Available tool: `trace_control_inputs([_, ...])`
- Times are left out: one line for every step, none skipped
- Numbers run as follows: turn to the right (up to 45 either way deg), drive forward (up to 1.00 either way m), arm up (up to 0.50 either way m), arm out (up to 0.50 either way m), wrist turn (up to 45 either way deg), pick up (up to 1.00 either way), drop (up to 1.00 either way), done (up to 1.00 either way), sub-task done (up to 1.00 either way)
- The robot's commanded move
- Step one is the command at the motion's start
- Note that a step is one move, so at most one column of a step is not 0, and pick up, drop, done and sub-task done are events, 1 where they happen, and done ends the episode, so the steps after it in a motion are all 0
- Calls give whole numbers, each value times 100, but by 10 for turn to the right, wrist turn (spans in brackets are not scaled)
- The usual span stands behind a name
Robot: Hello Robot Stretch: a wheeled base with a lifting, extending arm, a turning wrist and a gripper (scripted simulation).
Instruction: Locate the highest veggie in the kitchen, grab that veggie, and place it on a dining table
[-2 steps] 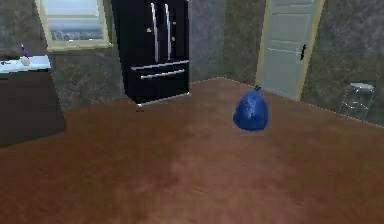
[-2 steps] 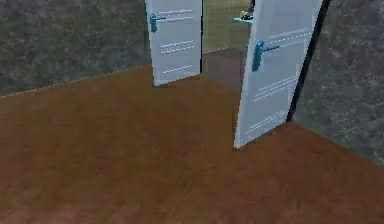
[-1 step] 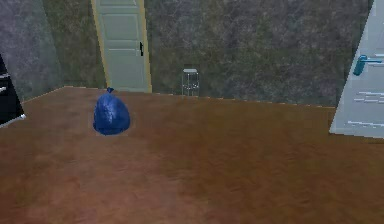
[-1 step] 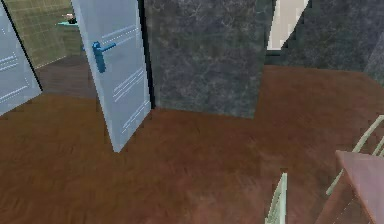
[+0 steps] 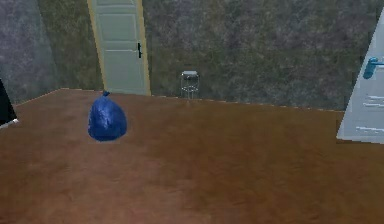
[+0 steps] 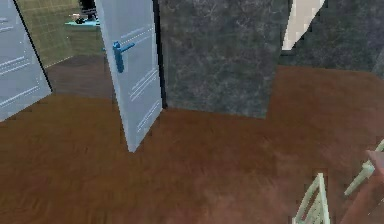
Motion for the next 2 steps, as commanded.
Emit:
trace_control_inputs([-450,0,0,0,0,0,0,0,0])
trace_control_inputs([-390,0,0,0,0,0,0,0,0])
